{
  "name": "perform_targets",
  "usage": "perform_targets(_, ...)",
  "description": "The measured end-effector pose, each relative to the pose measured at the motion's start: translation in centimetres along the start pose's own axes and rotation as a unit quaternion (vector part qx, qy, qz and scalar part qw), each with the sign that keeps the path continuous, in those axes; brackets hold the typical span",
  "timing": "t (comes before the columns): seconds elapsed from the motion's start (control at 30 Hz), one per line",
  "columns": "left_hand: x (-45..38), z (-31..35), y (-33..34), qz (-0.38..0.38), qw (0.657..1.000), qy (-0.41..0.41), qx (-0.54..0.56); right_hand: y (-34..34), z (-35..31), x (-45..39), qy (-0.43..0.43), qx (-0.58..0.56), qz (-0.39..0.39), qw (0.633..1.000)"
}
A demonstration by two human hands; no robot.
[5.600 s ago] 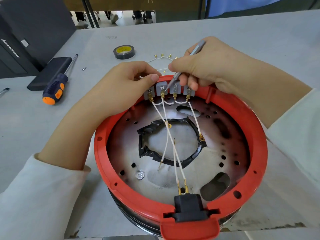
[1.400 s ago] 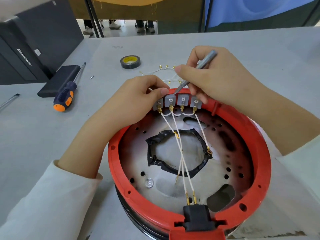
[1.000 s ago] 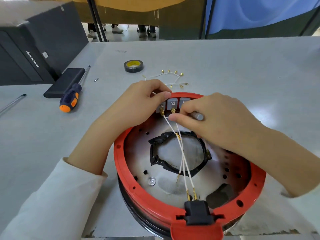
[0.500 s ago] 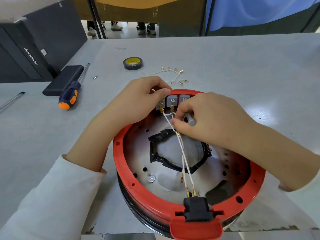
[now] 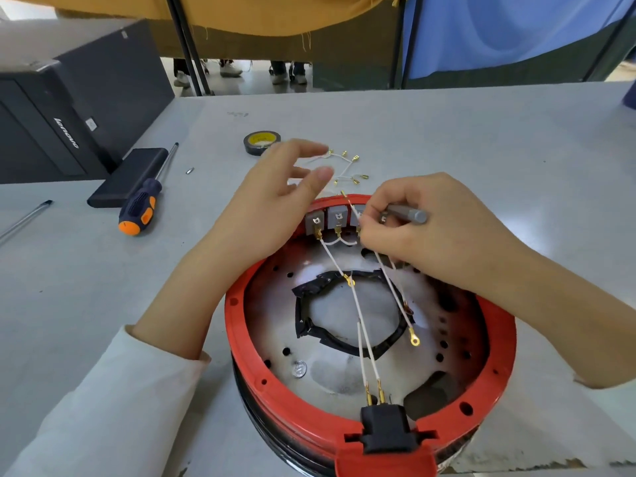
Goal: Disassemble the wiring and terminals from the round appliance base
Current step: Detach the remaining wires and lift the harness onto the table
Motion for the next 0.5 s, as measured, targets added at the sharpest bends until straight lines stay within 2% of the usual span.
perform_targets(0.03, 0.2, 0.5, -0.3, 0.008, 0.999, 0.011, 0.033, -0.4, -0.1, -0.2, -0.007, -0.009, 0.018, 1.000)
perform_targets(0.1, 0.5, 1.2, 0.0, -0.029, 0.997, 0.020, 0.070, -0.9, -0.5, -0.8, -0.011, -0.007, 0.031, 0.999)
perform_targets(0.2, 0.8, 1.6, 0.6, -0.064, 0.991, 0.022, 0.117, -0.6, -1.0, -1.7, -0.010, 0.013, 0.003, 1.000)
perform_targets(0.37, 0.5, 0.8, 0.4, -0.047, 0.979, -0.018, 0.195, 0.5, -1.5, -2.4, -0.014, 0.017, -0.016, 1.000)
perform_targets(0.5, 0.1, -0.2, -0.4, 0.012, 0.975, -0.042, 0.219, 0.7, -1.0, -2.1, -0.005, 0.016, -0.037, 0.999)
Point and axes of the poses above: each hand's wrist, its own x-axis away from the middle knuckle, its own y-axis out of the palm, z = x × y, the point moved 6 cm from there along -x, towards the middle knuckle, and after that the axes turned 6 degrees about -x, right-handed, at the moved point
